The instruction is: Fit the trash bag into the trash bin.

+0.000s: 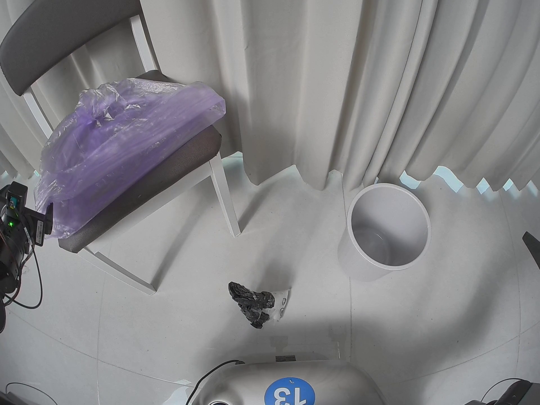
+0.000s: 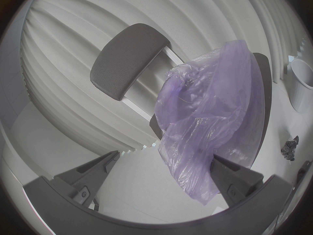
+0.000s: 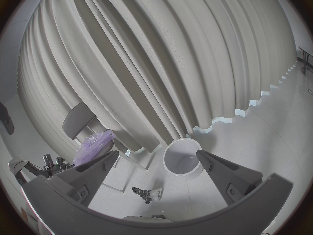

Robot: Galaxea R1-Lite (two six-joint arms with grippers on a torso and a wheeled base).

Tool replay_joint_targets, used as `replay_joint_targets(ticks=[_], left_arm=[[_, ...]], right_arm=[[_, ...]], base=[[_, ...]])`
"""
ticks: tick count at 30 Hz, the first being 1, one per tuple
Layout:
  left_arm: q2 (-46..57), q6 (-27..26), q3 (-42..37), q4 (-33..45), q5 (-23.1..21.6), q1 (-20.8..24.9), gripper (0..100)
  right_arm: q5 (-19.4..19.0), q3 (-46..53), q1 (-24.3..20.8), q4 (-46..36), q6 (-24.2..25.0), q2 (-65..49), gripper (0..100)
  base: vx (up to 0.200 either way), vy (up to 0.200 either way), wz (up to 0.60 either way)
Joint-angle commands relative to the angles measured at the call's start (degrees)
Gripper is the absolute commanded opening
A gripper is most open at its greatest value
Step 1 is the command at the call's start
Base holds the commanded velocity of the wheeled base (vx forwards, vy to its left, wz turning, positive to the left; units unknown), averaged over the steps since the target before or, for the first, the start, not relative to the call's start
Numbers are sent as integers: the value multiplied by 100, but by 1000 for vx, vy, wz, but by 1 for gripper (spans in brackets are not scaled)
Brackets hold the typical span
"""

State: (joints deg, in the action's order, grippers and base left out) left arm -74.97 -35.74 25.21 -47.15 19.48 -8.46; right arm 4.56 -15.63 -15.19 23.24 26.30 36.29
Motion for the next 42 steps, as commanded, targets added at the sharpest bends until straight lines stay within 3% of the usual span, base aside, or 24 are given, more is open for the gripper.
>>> replay_joint_targets(ticks=[1,2,3,21,32,35,38,41,42], left_arm=[[9,6,-7,4,-6,-7,100],[0,6,-7,4,-6,-7,100],[0,6,-7,4,-6,-7,0],[-35,199,-245,4,-94,37,0],[141,472,-218,22,-129,125,0],[141,595,-183,22,-129,178,0],[167,929,-60,31,-120,468,0],[246,1052,37,83,-120,626,0],[246,1052,37,83,-120,626,0]], right_arm=[[1,7,-2,-3,7,-8,100],[1,7,-2,-3,7,-8,100],[1,7,-2,-3,7,-8,100],[-166,-133,-2,-12,-63,36,100],[10,-872,-160,260,-731,1266,100],[309,-1021,-388,691,-793,1759,100],[1249,-1179,-1118,1561,-933,2620,100],[1812,-1320,-1628,2256,-1039,3288,100],[1812,-1320,-1628,2256,-1039,3288,100]], base=[[0,0,0],[0,0,0],[0,0,0],[0,0,0],[0,0,0],[0,0,0],[0,0,0],[0,0,0],[0,0,0]])
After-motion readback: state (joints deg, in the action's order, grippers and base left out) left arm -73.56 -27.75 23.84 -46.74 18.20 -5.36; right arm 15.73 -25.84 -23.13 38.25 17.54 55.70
